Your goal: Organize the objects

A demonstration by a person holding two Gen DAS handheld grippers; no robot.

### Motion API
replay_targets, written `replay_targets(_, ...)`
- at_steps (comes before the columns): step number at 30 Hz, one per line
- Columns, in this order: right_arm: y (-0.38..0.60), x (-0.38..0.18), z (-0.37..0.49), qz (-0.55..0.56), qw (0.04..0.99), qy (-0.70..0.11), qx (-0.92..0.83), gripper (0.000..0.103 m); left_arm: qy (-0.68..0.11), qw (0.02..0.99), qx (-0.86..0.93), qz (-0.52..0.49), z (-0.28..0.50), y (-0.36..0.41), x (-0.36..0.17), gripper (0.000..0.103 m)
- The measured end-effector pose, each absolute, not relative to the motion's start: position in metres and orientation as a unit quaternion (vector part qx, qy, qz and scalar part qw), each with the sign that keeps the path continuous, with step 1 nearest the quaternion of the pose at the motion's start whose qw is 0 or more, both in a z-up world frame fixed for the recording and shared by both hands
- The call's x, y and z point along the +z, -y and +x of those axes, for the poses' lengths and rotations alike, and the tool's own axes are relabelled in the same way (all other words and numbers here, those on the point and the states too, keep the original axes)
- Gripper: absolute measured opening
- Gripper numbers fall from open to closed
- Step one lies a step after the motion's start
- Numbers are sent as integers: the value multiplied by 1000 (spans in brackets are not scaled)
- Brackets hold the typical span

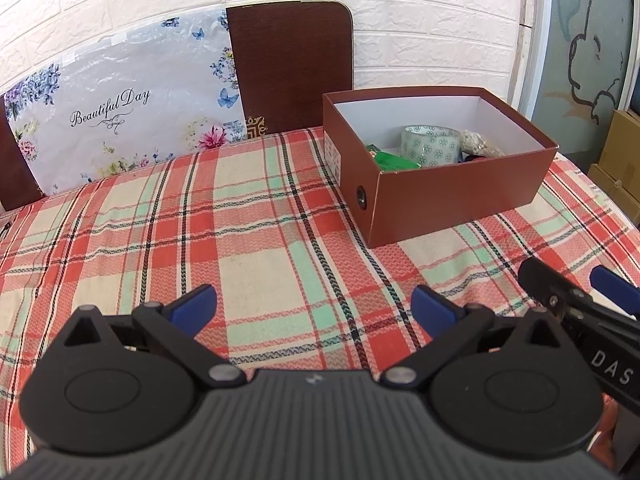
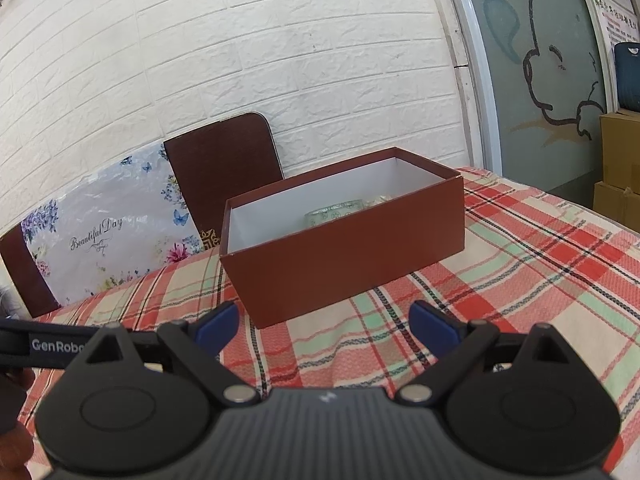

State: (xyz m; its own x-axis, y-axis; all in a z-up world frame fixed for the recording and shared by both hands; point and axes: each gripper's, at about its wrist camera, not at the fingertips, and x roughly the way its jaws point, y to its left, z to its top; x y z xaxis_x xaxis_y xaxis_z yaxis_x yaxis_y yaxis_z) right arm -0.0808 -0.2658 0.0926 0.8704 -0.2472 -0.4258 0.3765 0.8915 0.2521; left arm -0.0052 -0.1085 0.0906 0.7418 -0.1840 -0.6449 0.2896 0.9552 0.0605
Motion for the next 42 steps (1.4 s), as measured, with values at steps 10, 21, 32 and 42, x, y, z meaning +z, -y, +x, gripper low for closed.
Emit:
replay_targets(10, 268, 95, -85, 168, 953, -184, -173, 95, -339, 929, -126, 78, -4, 107, 88, 103)
replay_targets(21, 268, 96, -83, 166, 953, -188, -172, 95, -339, 929, -126, 79, -5, 106, 88, 103)
replay_targets(32, 267, 93, -80, 168, 951, -193, -172, 95, -346, 926, -126, 79, -3, 105, 83, 103)
replay_targets(42, 269, 91, -80, 171, 950, -193, -174, 95, -348, 926, -126, 79, -1, 104, 82, 103)
